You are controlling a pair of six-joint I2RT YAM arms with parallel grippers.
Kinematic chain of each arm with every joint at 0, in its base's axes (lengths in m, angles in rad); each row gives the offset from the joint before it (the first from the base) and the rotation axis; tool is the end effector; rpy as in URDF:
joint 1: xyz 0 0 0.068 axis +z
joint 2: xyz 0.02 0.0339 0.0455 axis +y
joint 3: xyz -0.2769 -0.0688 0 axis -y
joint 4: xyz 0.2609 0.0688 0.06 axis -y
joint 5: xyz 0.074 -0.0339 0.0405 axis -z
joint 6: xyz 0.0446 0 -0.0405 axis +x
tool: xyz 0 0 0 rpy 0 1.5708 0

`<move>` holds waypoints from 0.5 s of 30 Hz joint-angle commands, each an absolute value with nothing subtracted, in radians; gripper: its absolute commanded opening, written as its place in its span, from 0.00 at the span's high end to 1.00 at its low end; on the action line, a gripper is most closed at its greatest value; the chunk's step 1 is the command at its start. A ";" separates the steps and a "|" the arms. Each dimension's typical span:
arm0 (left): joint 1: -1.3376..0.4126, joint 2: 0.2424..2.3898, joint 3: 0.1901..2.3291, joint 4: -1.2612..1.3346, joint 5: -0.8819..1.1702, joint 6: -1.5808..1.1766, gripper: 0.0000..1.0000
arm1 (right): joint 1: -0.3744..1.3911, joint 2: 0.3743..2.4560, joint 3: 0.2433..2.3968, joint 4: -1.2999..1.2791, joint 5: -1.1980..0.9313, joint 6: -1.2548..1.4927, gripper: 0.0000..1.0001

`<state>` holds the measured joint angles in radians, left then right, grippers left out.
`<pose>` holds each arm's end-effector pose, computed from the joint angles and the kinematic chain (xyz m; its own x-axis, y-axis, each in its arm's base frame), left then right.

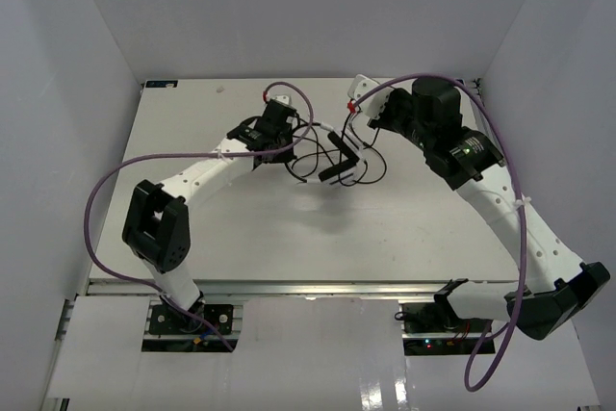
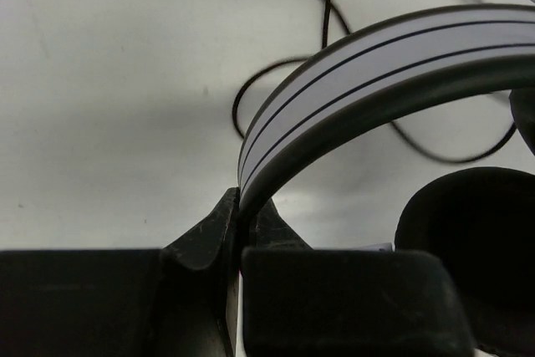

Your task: Wrap the headphones

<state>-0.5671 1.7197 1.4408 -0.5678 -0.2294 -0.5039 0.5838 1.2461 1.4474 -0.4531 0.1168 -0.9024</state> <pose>0.3481 -0.2097 0.2852 -0.7445 -0.0833 -0.6624 0.0418 0.9844 -0.1707 0.2447 0.1554 0.4574 0.2269 -0.7843 -0.5774 -0.4441 0.4443 -0.7781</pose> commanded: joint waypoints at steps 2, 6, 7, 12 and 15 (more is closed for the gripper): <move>-0.610 1.572 1.370 -0.450 -0.162 -0.406 1.00 | 0.566 1.270 1.455 -0.387 0.083 -0.916 0.92; -0.631 1.489 1.321 -0.417 -0.097 -0.383 1.00 | 0.537 1.290 1.413 -0.343 0.020 -0.883 0.92; -0.639 1.469 1.312 -0.410 -0.083 -0.378 1.00 | 0.519 1.303 1.413 -0.340 0.004 -0.868 0.92; -0.661 1.357 1.262 -0.374 -0.040 -0.385 1.00 | 0.395 1.372 1.439 -0.334 -0.127 -0.751 0.92; -0.673 1.293 1.237 -0.362 0.000 -0.384 1.00 | 0.347 1.409 1.454 -0.331 -0.225 -0.688 0.92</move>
<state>-0.6528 1.4210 1.2588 -0.4683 -0.1015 -0.3689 0.4135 1.3796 1.4172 -0.3851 -0.0728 -0.8072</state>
